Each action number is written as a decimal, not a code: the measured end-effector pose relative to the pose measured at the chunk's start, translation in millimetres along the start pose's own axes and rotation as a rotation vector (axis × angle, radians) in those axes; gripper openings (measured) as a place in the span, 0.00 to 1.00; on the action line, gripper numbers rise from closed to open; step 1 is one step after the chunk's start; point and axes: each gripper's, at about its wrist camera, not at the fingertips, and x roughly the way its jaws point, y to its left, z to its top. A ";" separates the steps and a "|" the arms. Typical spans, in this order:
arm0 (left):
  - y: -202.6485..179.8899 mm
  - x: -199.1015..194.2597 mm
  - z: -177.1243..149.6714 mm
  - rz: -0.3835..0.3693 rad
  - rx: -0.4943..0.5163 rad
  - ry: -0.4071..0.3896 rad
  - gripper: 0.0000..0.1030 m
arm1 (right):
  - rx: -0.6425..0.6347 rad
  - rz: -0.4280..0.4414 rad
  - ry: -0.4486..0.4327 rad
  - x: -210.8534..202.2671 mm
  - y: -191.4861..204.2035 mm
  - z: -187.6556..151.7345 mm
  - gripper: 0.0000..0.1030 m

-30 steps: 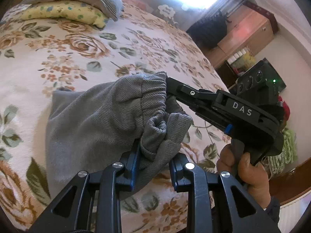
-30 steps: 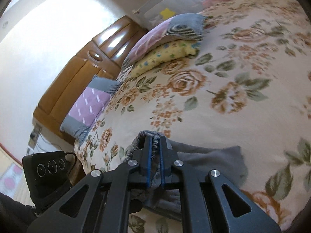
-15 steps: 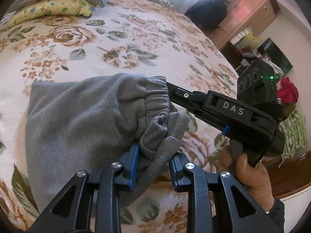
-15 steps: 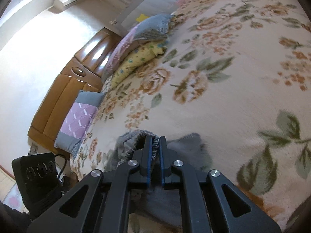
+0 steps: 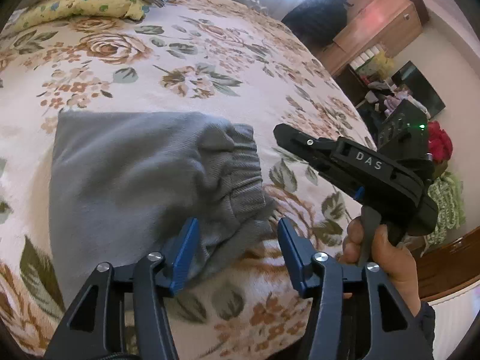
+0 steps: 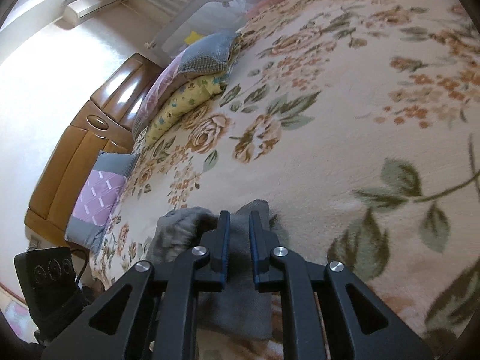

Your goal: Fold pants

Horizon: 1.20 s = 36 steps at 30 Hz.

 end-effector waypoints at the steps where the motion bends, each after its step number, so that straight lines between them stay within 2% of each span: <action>1: 0.5 -2.7 -1.3 -0.005 -0.004 -0.002 0.54 | -0.011 -0.007 -0.005 -3.5 4.8 -0.5 0.15; 5: 4.7 -17.2 -6.5 -0.019 -0.013 -0.019 0.54 | -0.053 -0.015 -0.027 -14.9 24.3 -3.8 0.23; 7: 9.3 -24.7 -8.1 -0.012 -0.021 -0.032 0.54 | -0.082 -0.020 -0.033 -18.8 35.6 -6.7 0.35; 9: 16.4 -32.2 -9.7 -0.008 -0.035 -0.042 0.54 | -0.111 -0.025 -0.034 -20.1 46.4 -9.8 0.38; 17: 55.5 -53.0 -12.2 0.028 -0.129 -0.083 0.55 | -0.196 -0.090 0.003 -6.3 72.5 -23.6 0.40; 21: 71.9 -58.2 -12.4 0.042 -0.166 -0.093 0.55 | -0.237 -0.145 0.020 0.6 80.3 -32.6 0.53; 30: 92.6 -60.9 -14.0 0.058 -0.206 -0.096 0.55 | -0.227 -0.178 0.034 4.5 77.6 -45.0 0.54; 36: 100.2 -55.7 -14.3 0.062 -0.217 -0.080 0.55 | -0.190 -0.212 0.031 5.7 68.3 -47.3 0.58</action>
